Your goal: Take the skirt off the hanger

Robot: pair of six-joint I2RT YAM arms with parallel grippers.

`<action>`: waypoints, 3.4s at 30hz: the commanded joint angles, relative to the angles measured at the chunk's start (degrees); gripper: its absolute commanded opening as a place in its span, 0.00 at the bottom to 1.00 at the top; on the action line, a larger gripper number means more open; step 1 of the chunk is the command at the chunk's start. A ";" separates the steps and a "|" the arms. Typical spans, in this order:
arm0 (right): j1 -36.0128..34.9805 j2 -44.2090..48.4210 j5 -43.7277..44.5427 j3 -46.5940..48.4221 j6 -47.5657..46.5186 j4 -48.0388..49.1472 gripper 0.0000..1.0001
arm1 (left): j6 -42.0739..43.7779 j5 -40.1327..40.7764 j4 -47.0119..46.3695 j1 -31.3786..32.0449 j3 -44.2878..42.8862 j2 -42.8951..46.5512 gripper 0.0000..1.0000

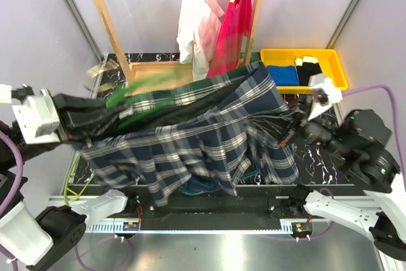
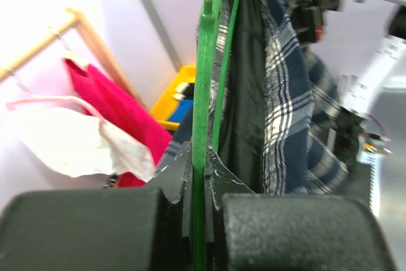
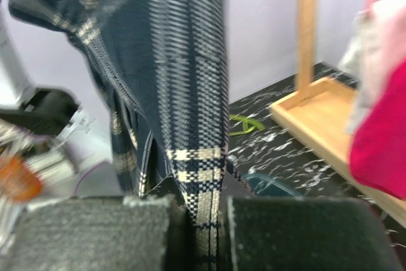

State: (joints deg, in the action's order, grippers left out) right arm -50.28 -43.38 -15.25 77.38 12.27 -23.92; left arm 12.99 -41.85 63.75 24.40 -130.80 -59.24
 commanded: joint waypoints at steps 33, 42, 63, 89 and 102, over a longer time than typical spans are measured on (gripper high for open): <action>0.18 -34.75 8.57 36.66 -1.44 10.24 0.00 | -17.68 22.84 -46.54 -5.24 4.10 -6.62 0.00; 0.27 -33.36 8.73 49.98 -4.44 3.19 0.00 | 6.76 51.75 -41.51 -5.24 41.02 18.07 0.00; 0.18 -23.51 13.49 40.65 -6.30 -6.66 0.00 | 12.15 69.09 20.71 2.14 65.05 29.53 0.00; 0.18 -27.82 11.20 11.58 -3.13 -18.26 0.00 | 21.72 73.40 -7.31 -0.14 83.19 27.52 0.93; 0.18 -37.90 3.65 -13.64 -0.24 -8.43 0.00 | 15.49 59.79 -5.66 -11.13 29.32 2.13 0.99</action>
State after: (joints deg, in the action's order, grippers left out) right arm -50.19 -76.38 -6.44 69.76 9.85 -37.10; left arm 32.49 23.46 58.17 14.00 -89.54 -51.62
